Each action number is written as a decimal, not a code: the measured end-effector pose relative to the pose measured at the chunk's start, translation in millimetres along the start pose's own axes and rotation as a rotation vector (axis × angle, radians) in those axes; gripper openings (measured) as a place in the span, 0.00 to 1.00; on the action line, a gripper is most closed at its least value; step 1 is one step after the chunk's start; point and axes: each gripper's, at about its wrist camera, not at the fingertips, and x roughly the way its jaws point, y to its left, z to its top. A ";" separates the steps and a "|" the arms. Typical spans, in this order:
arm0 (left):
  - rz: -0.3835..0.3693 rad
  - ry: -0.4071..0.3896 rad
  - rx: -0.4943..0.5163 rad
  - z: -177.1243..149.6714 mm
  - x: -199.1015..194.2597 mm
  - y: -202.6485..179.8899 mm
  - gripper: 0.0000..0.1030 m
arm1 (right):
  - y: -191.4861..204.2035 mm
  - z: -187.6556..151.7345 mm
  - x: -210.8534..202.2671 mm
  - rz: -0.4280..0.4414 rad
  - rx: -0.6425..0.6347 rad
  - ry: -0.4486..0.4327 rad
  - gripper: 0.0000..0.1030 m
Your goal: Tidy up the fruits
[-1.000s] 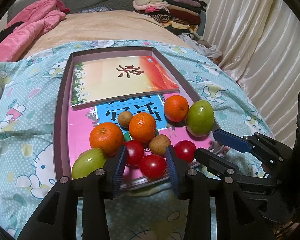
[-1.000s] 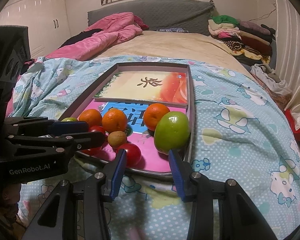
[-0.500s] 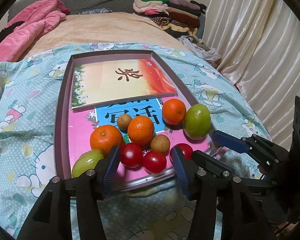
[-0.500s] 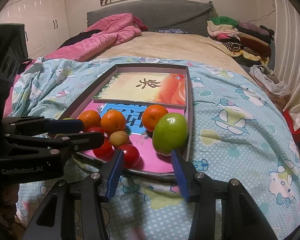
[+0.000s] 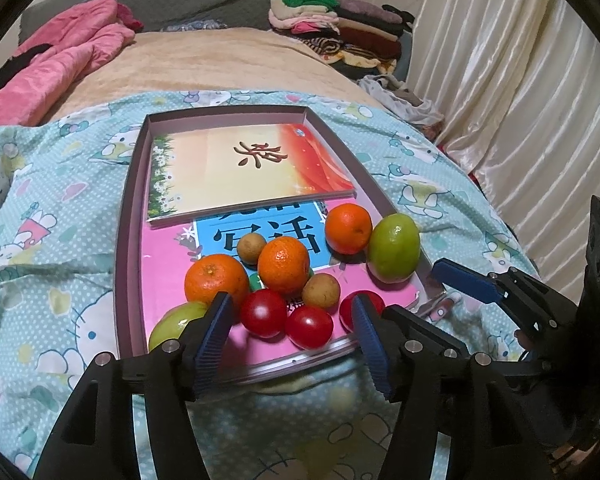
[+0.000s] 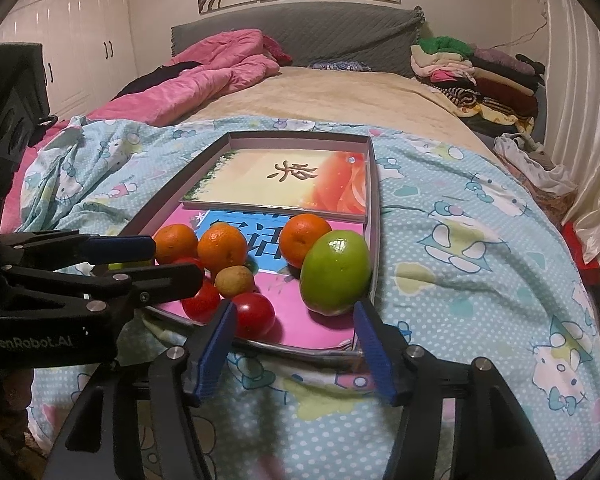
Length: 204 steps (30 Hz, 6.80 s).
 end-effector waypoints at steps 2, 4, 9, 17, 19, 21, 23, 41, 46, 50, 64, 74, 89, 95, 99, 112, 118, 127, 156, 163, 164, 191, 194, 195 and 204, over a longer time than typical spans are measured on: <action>-0.008 -0.005 -0.009 0.4 -2.2 0.3 0.68 | -1.1 0.4 -1.0 -0.008 0.004 -0.006 0.65; -0.010 -0.007 -0.014 1.0 -4.0 0.2 0.71 | -2.3 0.8 -1.9 -0.010 0.009 -0.010 0.66; -0.005 -0.025 -0.033 1.8 -10.8 1.9 0.73 | -3.3 2.1 -3.8 -0.021 0.011 -0.022 0.69; 0.041 -0.074 -0.046 2.3 -25.1 2.1 0.78 | -3.9 4.8 -11.6 -0.044 0.013 -0.068 0.83; 0.059 -0.092 -0.042 1.7 -30.3 1.9 0.78 | -4.2 5.1 -13.7 -0.048 0.015 -0.077 0.83; 0.063 -0.095 -0.053 1.0 -33.3 4.0 0.78 | -3.9 5.6 -16.7 -0.050 0.015 -0.089 0.85; 0.068 -0.097 -0.062 0.3 -35.1 6.7 0.79 | -4.0 5.7 -19.1 -0.053 0.015 -0.097 0.88; 0.140 -0.116 -0.079 -17.5 -63.8 14.0 0.79 | 1.4 5.1 -46.4 -0.044 0.043 -0.157 0.99; 0.144 -0.115 -0.094 -23.1 -73.7 18.5 0.79 | 0.0 2.6 -56.3 -0.012 0.089 -0.146 0.99; 0.144 -0.108 -0.090 -30.2 -80.7 18.2 0.79 | 3.7 1.8 -70.7 -0.005 0.102 -0.168 0.99; 0.158 -0.093 -0.094 -42.7 -86.8 19.6 0.79 | 11.3 -3.8 -84.2 -0.010 0.103 -0.171 0.99; 0.166 -0.091 -0.099 -48.3 -86.8 19.7 0.79 | 15.7 -9.7 -87.3 -0.008 0.088 -0.167 0.99; 0.171 -0.059 -0.098 -57.8 -85.6 15.0 0.79 | 25.6 -19.2 -88.2 0.010 0.079 -0.140 0.99; 0.176 -0.056 -0.101 -59.6 -87.1 14.9 0.79 | 28.6 -22.4 -90.1 0.012 0.074 -0.135 0.99; 0.177 -0.051 -0.102 -63.2 -88.0 14.5 0.79 | 29.5 -25.2 -91.7 0.014 0.075 -0.128 0.99; 0.173 -0.022 -0.109 -72.2 -87.1 15.4 0.79 | 31.9 -27.3 -92.7 0.011 0.076 -0.121 0.99; 0.174 -0.016 -0.099 -75.7 -88.8 13.8 0.79 | 32.7 -27.9 -94.2 0.014 0.076 -0.120 0.99; 0.173 -0.014 -0.095 -79.4 -89.9 12.3 0.79 | 36.2 -30.6 -99.8 0.018 0.073 -0.112 0.99; 0.168 -0.031 -0.103 -86.5 -98.4 11.1 0.79 | 44.4 -37.2 -109.5 0.022 0.059 -0.113 0.99; 0.168 -0.031 -0.104 -86.2 -98.5 11.2 0.79 | 44.7 -37.5 -109.2 0.021 0.059 -0.113 0.99; 0.169 -0.031 -0.103 -86.2 -99.0 11.2 0.79 | 44.8 -37.8 -109.4 0.022 0.059 -0.114 0.99; 0.167 -0.033 -0.109 -85.0 -98.9 12.7 0.79 | 45.3 -37.0 -108.2 0.028 0.056 -0.117 0.99; 0.169 -0.032 -0.108 -85.1 -98.2 13.2 0.79 | 45.6 -37.1 -107.8 0.025 0.056 -0.115 0.99; 0.168 -0.032 -0.109 -84.9 -98.2 13.8 0.79 | 45.8 -37.4 -107.5 0.023 0.055 -0.114 0.99; 0.169 -0.032 -0.107 -84.7 -97.6 13.8 0.79 | 45.5 -37.6 -107.5 0.023 0.055 -0.113 0.99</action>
